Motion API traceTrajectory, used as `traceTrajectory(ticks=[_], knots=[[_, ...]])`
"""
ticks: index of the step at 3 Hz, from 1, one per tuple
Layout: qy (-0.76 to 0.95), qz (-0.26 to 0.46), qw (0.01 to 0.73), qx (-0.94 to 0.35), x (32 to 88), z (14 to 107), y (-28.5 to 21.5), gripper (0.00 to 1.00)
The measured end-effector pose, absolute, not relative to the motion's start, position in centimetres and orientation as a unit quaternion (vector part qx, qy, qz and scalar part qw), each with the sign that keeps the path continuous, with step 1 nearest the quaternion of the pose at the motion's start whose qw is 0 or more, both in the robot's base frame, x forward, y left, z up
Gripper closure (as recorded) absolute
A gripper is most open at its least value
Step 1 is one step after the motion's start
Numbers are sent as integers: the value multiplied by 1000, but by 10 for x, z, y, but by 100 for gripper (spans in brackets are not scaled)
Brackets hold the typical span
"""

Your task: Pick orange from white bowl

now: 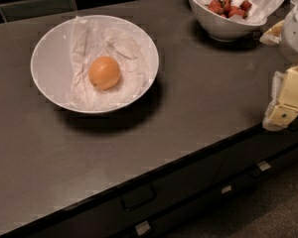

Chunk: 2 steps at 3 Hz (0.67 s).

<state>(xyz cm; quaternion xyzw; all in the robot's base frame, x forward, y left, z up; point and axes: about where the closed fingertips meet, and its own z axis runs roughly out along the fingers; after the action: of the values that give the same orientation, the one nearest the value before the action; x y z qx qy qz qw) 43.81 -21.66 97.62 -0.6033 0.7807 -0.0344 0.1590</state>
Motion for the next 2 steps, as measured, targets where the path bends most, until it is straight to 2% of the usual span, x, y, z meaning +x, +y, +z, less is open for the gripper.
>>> traceTrajectory(ticks=[2], knots=[[772,-40,165,-612,443,981,-208,0]])
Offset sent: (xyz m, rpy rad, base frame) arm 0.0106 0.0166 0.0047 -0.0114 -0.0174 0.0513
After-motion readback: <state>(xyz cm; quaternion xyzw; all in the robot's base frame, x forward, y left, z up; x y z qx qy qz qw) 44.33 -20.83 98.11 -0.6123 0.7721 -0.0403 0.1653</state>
